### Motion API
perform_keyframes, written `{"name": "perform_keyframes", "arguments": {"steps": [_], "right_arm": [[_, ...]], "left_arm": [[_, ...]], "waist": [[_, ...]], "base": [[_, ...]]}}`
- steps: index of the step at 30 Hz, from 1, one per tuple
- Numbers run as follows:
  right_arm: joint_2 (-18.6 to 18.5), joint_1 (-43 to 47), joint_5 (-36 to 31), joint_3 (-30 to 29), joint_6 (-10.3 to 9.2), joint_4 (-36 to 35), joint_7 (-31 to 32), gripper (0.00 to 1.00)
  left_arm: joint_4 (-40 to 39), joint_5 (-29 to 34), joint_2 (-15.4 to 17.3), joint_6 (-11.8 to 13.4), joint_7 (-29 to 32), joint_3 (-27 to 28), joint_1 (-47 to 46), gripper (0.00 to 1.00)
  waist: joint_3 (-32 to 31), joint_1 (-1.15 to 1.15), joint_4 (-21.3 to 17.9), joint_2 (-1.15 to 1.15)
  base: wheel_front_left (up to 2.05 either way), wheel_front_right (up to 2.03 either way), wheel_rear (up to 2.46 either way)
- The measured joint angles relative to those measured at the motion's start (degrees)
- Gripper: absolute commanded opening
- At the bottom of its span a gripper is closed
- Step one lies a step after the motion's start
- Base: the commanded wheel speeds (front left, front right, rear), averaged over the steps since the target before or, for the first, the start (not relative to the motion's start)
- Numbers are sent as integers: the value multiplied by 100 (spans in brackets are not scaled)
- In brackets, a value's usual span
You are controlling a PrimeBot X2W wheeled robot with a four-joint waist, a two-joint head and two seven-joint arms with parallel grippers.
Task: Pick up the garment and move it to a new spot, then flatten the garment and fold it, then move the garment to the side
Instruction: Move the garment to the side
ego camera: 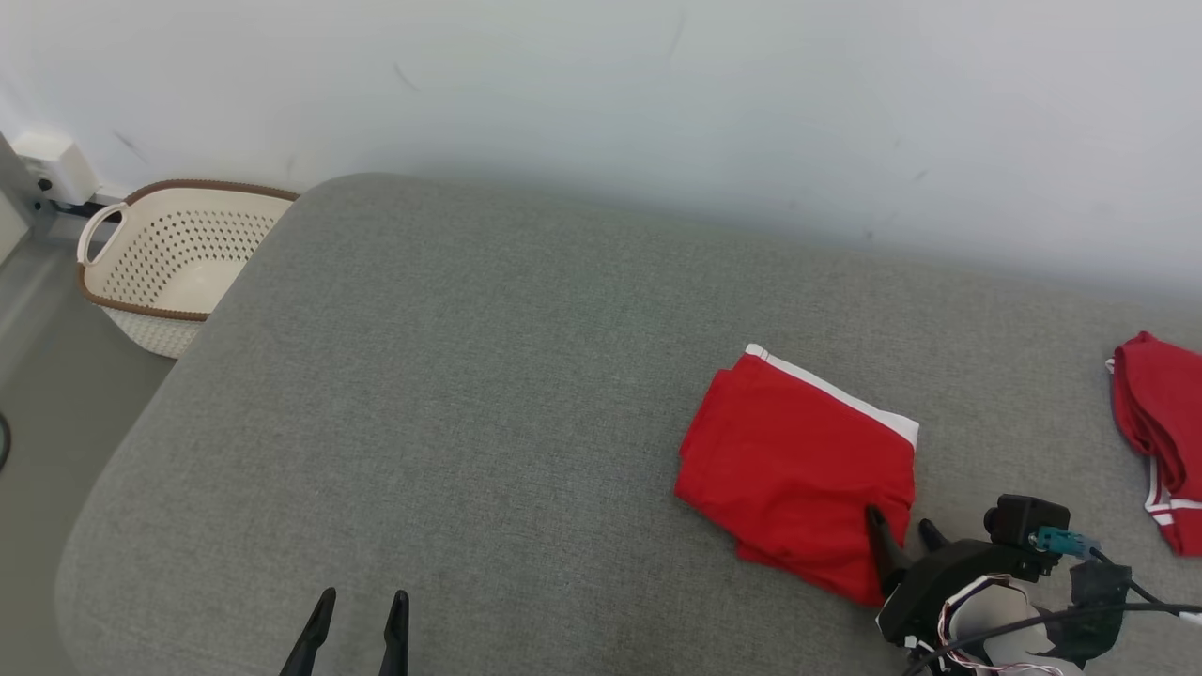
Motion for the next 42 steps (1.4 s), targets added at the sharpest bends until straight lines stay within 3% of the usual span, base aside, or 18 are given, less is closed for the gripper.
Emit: {"name": "perform_keyframes", "arguments": {"steps": [5,6,7,8,13,18,32,38,40,42], "right_arm": [[89,-200,175,190,0,349,59,100],[101,-237,210,224,0,382,79,89],[105,-278,248,266,0,398,85,38],[118,-299,269,318,0,402,82,0],[111,-385,386,577,0,449,-14,0],[-151,-517,208,966,0,445,-216,0],[-1436,-1710,-370,2305,0,92,-52,0],[-2006,-2335,-360,2864,0,-44,257,0],[-2414,-2710,-243,3198,0,-3,453,0],[-2516,-2793,-179,3273,0,-5,486,0]], "left_arm": [[0,-23,-1,1,0,4,-6,100],[-1,-24,-1,7,0,7,-9,100],[-1,-29,-1,11,0,4,-11,100],[-1,-35,-1,30,0,3,-12,100],[-8,-52,-1,65,0,2,-41,100],[-13,-75,-1,87,0,23,-37,100],[-124,-58,0,76,-1,13,-257,100],[-254,-55,-1,47,0,19,-425,100],[-415,-32,0,26,-1,40,-564,100],[-475,-18,-2,27,0,36,-571,100]], "waist": [[84,0,99,0],[99,0,107,-1],[114,0,112,0],[129,0,116,0],[164,0,88,0],[173,0,-42,0],[409,0,-836,0],[691,1,-1092,0],[913,1,-1178,0],[969,1,-1191,0]], "base": [[0,0,0],[0,0,0],[0,0,0],[0,0,0],[0,0,0],[0,0,0],[0,0,0],[0,0,0],[0,0,0],[0,0,0]]}}
